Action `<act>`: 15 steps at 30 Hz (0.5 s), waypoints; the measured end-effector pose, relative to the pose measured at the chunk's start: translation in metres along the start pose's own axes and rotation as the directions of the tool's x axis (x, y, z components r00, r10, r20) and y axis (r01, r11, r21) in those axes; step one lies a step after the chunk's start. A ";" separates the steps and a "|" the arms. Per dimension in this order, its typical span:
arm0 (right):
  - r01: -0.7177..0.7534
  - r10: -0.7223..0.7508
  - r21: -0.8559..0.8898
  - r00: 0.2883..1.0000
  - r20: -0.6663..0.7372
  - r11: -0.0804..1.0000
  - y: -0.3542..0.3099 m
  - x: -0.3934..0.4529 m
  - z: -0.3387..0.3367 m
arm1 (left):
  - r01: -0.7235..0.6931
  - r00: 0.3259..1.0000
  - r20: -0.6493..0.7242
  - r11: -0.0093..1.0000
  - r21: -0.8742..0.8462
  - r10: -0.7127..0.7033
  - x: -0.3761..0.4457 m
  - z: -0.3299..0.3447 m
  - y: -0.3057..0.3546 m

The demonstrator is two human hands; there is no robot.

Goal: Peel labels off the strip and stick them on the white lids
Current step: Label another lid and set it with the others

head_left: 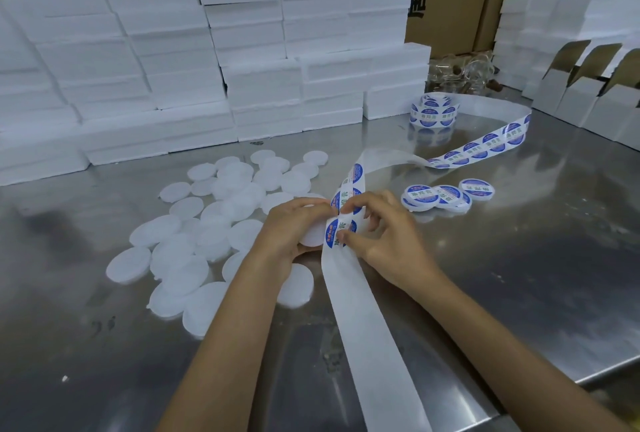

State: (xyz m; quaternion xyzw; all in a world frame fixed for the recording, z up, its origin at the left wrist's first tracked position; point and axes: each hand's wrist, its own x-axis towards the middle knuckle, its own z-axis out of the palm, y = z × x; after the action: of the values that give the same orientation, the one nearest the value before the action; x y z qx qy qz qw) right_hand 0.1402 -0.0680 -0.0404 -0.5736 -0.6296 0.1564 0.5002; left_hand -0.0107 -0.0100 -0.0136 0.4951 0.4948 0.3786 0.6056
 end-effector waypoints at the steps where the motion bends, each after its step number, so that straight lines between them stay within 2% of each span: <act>1: 0.033 -0.033 -0.023 0.999 -0.015 0.999 0.000 -0.001 0.000 | 0.000 1.000 -0.002 1.000 0.013 0.000 0.000 0.000 0.000; 5: 0.163 -0.177 -0.192 0.982 -0.062 0.968 -0.003 -0.003 -0.002 | -0.020 1.000 -0.021 0.997 0.073 0.021 0.002 -0.001 -0.001; 8: 0.241 -0.270 -0.320 0.962 -0.047 0.916 -0.004 -0.003 -0.002 | -0.031 0.999 -0.033 0.997 0.064 0.033 0.002 -0.002 -0.001; 15: 0.282 -0.300 -0.304 0.954 -0.015 0.910 -0.004 -0.003 -0.002 | -0.031 0.998 -0.054 0.996 0.079 0.036 -0.001 0.002 0.001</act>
State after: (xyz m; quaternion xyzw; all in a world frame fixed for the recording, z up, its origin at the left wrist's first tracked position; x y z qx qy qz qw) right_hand 0.1395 -0.0726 -0.0380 -0.5466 -0.7088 -0.0342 0.4446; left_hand -0.0086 -0.0109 -0.0126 0.5158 0.5175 0.3828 0.5654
